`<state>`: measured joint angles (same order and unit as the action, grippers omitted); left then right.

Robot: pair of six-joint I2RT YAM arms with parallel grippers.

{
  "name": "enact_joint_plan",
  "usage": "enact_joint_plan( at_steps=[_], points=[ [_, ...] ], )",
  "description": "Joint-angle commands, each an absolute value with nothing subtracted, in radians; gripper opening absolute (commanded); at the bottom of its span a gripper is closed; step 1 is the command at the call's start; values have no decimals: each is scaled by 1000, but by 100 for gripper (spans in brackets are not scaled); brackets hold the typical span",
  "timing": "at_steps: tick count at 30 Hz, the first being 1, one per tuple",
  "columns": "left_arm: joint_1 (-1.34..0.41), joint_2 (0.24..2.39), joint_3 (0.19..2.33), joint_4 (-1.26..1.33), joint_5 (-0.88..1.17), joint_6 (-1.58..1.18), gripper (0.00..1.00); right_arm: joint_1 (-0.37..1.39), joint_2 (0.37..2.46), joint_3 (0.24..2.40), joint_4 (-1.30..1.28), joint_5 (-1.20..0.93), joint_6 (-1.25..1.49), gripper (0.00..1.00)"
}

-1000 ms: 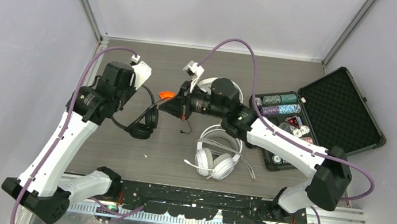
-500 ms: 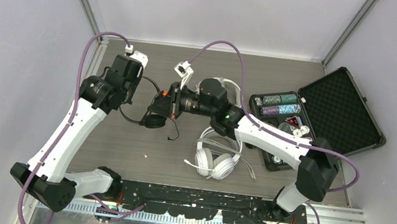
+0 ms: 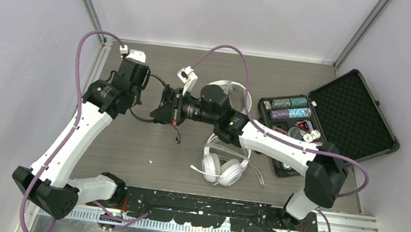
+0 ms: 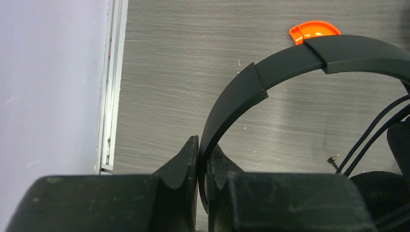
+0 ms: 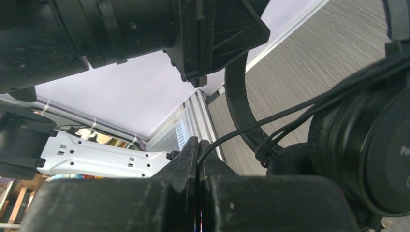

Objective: Wrap the headphones
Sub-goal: Wrap the headphones cable around the headphones.

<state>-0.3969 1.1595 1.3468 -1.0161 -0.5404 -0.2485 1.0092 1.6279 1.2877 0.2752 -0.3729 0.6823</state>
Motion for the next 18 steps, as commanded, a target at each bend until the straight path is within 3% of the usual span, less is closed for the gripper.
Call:
enact_joint_plan(
  at_steps=[1, 12, 18],
  points=[
    [-391, 1103, 1327, -890, -590, -363, 0, 1045, 1588, 1293, 264, -302, 599, 6],
    [-386, 1028, 1284, -823, -534, -504, 0, 1172, 1574, 1287, 169, -76, 389, 9],
    [-386, 985, 1290, -817, -536, -576, 0, 1201, 1543, 1193, 255, -18, 304, 11]
  ],
)
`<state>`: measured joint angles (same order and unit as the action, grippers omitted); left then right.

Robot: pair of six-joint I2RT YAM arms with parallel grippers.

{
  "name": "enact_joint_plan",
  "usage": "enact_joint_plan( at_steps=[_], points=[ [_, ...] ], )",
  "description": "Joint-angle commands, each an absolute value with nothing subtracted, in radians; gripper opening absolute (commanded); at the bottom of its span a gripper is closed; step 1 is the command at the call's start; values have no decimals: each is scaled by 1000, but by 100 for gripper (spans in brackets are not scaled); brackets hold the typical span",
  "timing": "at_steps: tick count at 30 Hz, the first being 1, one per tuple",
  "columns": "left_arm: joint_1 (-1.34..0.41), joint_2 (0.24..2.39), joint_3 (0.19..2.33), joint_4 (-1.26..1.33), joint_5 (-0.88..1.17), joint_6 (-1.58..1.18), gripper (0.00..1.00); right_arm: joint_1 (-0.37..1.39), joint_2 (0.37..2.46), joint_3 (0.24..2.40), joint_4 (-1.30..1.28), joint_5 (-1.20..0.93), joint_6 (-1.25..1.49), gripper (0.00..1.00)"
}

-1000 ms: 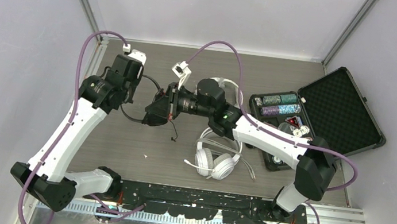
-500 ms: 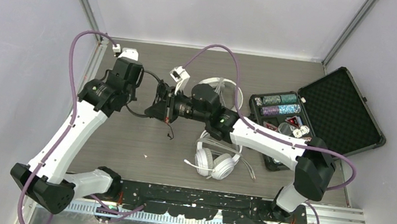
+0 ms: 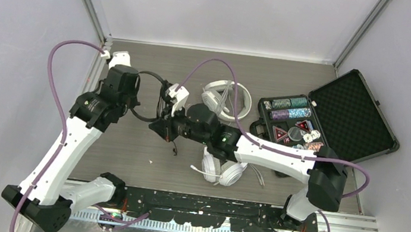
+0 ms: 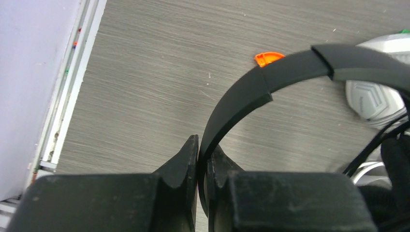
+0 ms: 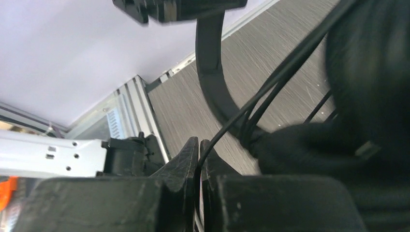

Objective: Wrap the headphones
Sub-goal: Wrap the headphones cable around the headphones.

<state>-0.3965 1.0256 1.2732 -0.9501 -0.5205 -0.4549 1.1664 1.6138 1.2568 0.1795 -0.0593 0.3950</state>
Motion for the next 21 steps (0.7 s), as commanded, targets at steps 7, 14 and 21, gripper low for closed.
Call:
enact_joint_plan(
  at_steps=[7, 14, 21],
  points=[
    [-385, 967, 1308, -798, -493, -642, 0, 1207, 1533, 1119, 370, -3, 253, 14],
    [-385, 944, 1323, -796, -472, -669, 0, 1209, 1541, 1047, 469, 81, 185, 14],
    [-385, 942, 1364, -813, -450, -675, 0, 1208, 1586, 926, 705, 37, 53, 16]
  ],
)
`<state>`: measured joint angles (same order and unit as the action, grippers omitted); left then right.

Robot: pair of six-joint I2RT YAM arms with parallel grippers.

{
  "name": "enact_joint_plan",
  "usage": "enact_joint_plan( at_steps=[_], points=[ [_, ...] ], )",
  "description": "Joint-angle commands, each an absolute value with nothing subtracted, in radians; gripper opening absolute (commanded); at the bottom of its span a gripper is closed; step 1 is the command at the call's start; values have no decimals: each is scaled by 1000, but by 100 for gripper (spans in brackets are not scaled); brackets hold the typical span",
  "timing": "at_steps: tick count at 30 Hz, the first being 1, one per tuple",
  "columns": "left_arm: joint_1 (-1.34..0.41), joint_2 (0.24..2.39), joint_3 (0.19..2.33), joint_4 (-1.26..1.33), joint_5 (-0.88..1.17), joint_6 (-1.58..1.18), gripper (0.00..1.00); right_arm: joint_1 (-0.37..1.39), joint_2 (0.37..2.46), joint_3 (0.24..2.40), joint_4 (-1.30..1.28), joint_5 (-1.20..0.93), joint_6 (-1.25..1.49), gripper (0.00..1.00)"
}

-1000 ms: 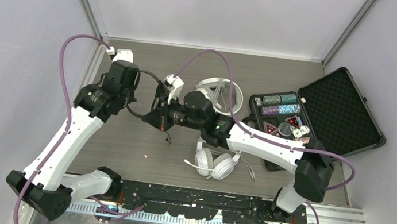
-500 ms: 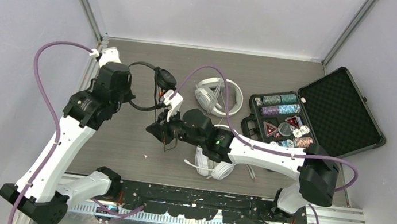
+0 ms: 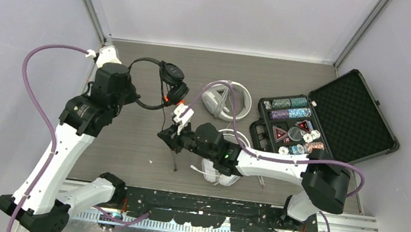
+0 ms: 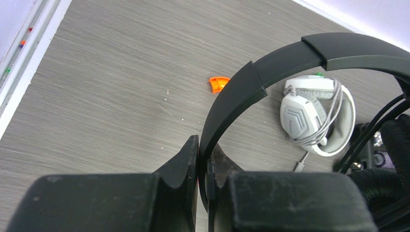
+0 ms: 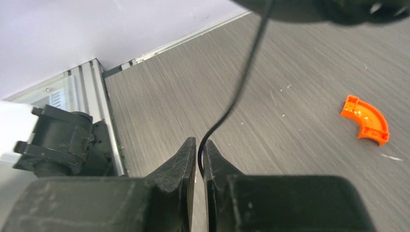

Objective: Wrap the headphones
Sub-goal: Wrap the headphones cable around the headphones.

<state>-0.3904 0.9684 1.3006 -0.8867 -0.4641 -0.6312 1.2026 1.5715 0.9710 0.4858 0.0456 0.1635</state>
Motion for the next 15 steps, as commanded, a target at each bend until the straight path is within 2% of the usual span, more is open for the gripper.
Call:
enact_joint_plan(
  at_steps=[1, 6, 9, 15],
  points=[
    [-385, 943, 1370, -815, -449, -675, 0, 1207, 1597, 915, 738, 49, 36, 17],
    [-385, 937, 1391, -826, -438, -678, 0, 1207, 1666, 882, 868, 108, -41, 18],
    [-385, 930, 1399, -828, -432, -684, 0, 1206, 1711, 876, 947, 125, -75, 22],
    [-385, 932, 1434, -848, -422, -682, 0, 1184, 1758, 861, 1090, 172, -105, 43]
  ],
)
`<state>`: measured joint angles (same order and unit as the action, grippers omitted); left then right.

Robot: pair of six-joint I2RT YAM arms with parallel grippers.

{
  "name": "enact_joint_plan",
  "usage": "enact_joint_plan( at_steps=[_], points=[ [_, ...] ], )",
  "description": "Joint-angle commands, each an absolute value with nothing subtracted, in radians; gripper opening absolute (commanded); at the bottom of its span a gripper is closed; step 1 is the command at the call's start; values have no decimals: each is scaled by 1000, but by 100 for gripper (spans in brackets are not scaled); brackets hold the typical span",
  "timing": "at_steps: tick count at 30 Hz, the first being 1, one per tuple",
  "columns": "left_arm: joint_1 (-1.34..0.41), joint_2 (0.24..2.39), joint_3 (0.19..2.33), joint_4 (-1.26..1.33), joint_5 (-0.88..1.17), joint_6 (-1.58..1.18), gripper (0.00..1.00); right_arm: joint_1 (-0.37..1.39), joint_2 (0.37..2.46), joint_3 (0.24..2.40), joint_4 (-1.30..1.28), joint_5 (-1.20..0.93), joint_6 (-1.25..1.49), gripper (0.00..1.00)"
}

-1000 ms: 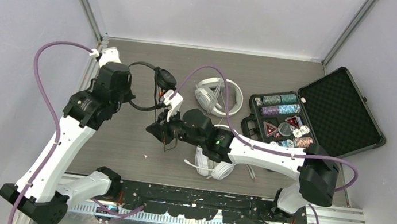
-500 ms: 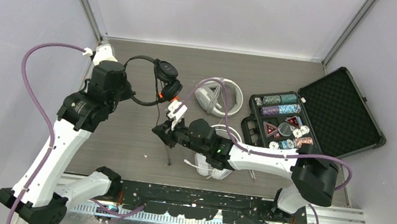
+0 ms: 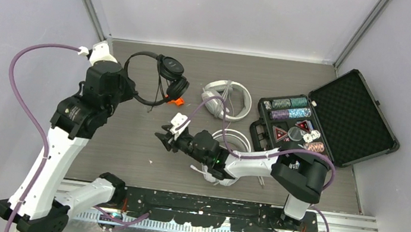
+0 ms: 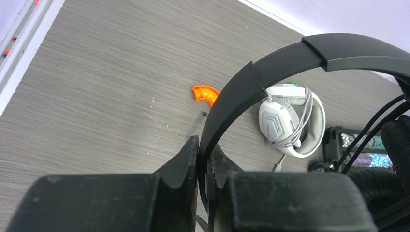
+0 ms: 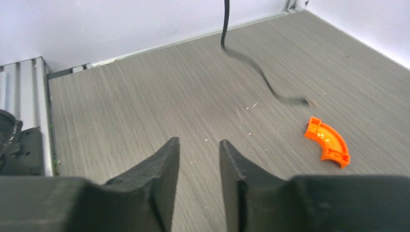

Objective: Wrap the headphones
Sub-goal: Wrap the headphones cable around the headphones.

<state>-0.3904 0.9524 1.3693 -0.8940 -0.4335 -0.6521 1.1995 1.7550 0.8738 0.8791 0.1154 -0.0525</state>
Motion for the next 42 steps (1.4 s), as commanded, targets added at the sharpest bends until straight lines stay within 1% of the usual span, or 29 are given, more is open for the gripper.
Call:
enact_joint_plan(
  at_steps=[1, 3, 5, 8, 10, 13, 17, 22, 28, 33, 38, 42],
  points=[
    [-385, 934, 1441, -850, -421, -678, 0, 1177, 1757, 848, 1127, 167, -107, 48],
    [-385, 937, 1457, -859, -415, -671, 0, 1160, 1750, 821, 1182, 131, -118, 56],
    [-385, 939, 1472, -865, -411, -669, 0, 1152, 1740, 818, 1192, 94, -145, 63],
    [-385, 937, 1487, -870, -394, -667, 0, 1140, 1738, 832, 1170, 63, -190, 68],
    [-385, 937, 1497, -873, -377, -670, 0, 1130, 1745, 846, 1152, 41, -210, 70],
    [-385, 936, 1514, -878, -353, -674, 0, 1112, 1770, 869, 1133, 37, -235, 69],
    [-385, 937, 1535, -882, -326, -682, 0, 1084, 1822, 902, 1136, 24, -238, 66],
    [-385, 939, 1551, -886, -326, -675, 0, 1049, 1835, 904, 1160, 14, -224, 66],
    [-385, 950, 1558, -877, -314, -669, 0, 1046, 1819, 905, 1143, -151, -209, 66],
    [-385, 954, 1555, -869, -307, -669, 0, 1057, 1850, 923, 1141, -256, -194, 66],
    [-386, 962, 1553, -870, -302, -661, 0, 1075, 1851, 935, 1127, -306, -142, 66],
    [-385, 961, 1553, -858, -292, -653, 0, 1075, 1827, 913, 1131, -289, -151, 66]
  ],
)
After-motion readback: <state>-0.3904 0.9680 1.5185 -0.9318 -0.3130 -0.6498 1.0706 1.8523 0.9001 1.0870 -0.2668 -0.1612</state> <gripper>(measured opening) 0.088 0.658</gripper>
